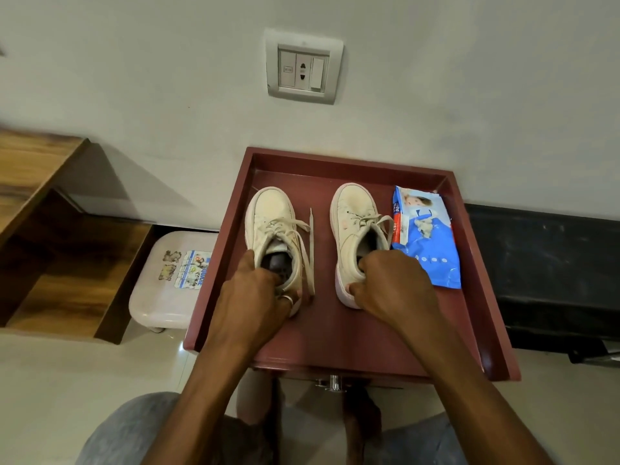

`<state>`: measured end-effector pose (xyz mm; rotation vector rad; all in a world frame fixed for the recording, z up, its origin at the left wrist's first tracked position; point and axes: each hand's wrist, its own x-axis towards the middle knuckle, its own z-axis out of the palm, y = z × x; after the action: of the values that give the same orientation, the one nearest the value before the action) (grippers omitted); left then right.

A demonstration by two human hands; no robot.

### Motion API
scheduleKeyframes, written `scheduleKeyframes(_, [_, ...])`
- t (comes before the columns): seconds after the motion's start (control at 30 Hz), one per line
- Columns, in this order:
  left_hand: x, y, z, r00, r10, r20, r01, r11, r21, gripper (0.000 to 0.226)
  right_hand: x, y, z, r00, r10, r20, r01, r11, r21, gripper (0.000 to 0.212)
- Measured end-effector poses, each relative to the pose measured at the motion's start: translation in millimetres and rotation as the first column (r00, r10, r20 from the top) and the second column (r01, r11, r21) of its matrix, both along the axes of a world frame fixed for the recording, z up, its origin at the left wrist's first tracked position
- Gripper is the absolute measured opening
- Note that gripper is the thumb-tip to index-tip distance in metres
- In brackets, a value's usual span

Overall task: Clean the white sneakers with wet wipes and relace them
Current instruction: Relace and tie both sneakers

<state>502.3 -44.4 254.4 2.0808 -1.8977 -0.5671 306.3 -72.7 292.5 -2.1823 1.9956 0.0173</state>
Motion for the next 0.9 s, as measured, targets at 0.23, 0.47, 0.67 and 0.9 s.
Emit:
scheduleKeyframes(0.23, [4.2,8.8,1.8,0.988,-0.093,0.124,0.087,0.995,0.055,0.066,21.3,-5.6,23.4,0.966,0.132,0.224,-0.034,0.919,-0.392,0.027])
scheduleKeyframes(0.47, [23.7,0.0,32.7,0.73,0.306,-0.611,-0.264,0.951,0.161,0.032,54.4,-23.6,3.5,0.888,0.213,0.407,-0.116,0.961,-0.25,0.027])
scheduleKeyframes(0.67, [17.7,-44.4,18.4,0.75,0.415,-0.515,-0.432,0.897,0.092,0.031,60.6,-41.9,2.5,0.918,0.246,0.312,-0.256,0.967,-0.008,0.038])
scheduleKeyframes(0.9, [14.6,-61.8,14.1,0.787,0.4,-0.469,-0.352,0.916,0.191,0.029,61.1,-44.3,4.2,0.916,0.201,0.348,-0.232,0.971,0.049,0.034])
